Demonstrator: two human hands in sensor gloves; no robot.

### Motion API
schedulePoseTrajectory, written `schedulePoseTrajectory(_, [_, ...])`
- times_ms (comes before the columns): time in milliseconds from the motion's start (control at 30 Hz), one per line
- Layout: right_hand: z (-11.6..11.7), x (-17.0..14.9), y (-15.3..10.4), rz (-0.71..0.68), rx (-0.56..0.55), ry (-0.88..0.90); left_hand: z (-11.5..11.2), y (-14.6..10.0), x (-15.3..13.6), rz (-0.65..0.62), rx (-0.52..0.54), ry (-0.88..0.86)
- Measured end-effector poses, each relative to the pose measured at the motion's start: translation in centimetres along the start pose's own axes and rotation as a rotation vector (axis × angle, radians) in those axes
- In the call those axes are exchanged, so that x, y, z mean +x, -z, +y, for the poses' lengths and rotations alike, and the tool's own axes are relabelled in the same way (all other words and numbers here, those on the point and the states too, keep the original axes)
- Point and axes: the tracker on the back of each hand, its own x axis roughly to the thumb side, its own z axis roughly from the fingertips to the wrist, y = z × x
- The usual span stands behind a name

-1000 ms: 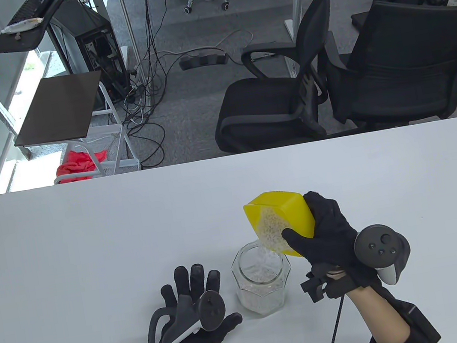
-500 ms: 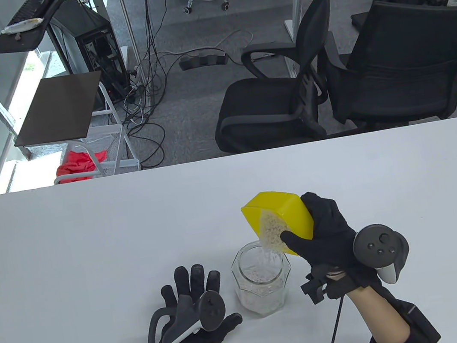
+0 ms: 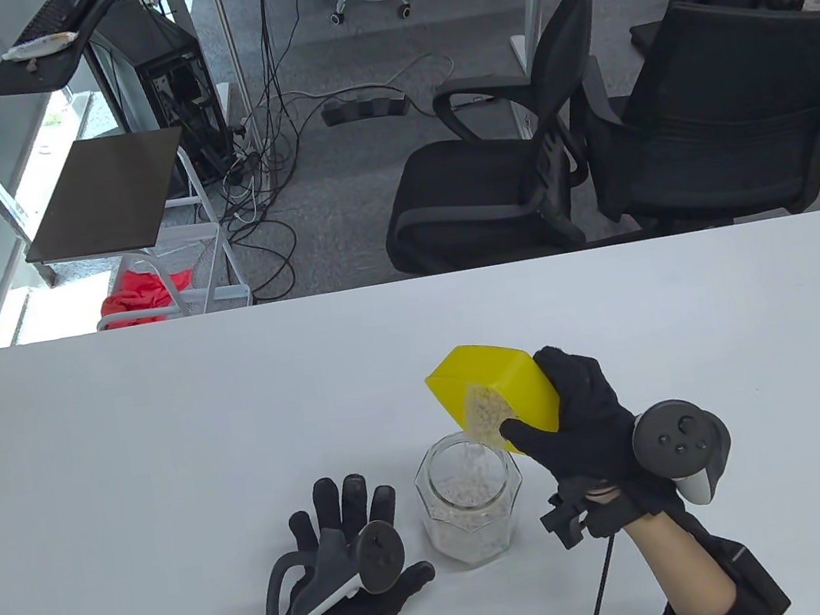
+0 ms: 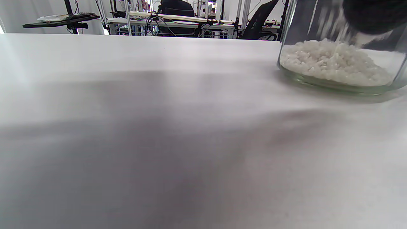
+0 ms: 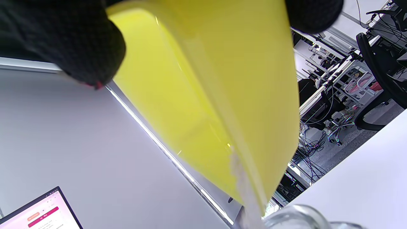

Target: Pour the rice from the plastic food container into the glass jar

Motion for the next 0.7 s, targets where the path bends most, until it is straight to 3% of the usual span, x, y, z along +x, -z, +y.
schedulePoseTrajectory(700, [0.23, 0.27, 0.27, -0.027, 0.091, 0.024, 0.01, -0.02, -0.06, 0.002, 0.001, -0.002])
